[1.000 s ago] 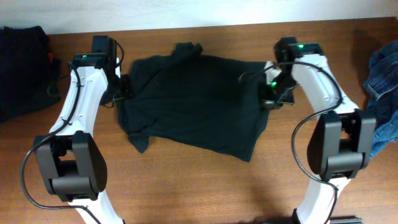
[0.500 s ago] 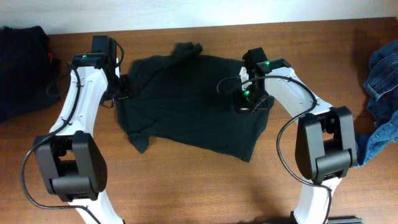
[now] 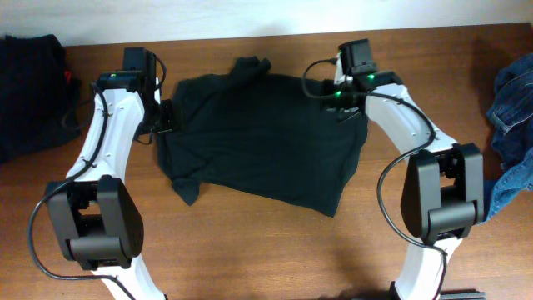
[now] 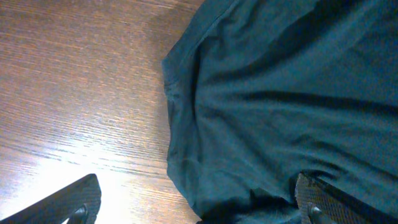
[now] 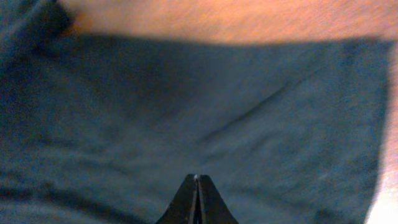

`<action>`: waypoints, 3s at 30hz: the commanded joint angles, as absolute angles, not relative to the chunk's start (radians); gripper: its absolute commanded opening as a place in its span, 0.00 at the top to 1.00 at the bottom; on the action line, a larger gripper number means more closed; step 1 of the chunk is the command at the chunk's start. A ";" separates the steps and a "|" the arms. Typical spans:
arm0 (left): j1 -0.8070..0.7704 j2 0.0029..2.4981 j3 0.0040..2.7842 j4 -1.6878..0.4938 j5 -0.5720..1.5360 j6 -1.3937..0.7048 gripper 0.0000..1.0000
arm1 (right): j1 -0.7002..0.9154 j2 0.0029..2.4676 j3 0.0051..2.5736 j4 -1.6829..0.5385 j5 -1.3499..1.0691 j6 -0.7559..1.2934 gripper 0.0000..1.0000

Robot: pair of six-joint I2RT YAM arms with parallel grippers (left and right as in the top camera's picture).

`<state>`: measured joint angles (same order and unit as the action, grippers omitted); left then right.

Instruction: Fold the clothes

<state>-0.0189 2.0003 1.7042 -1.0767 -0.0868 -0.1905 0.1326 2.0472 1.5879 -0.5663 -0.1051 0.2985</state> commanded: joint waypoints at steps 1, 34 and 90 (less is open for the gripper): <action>-0.017 1.981 1.699 -1.077 -0.098 -0.185 0.01 | 0.102 2.069 1.612 -0.538 -0.062 0.324 0.96; -0.017 1.981 1.699 -1.077 -0.098 -0.185 0.00 | 0.052 2.324 1.687 -0.558 0.039 0.347 0.96; -0.017 1.981 1.699 -1.077 -0.098 -0.185 0.00 | 0.085 2.370 2.508 -1.699 -0.233 0.211 0.96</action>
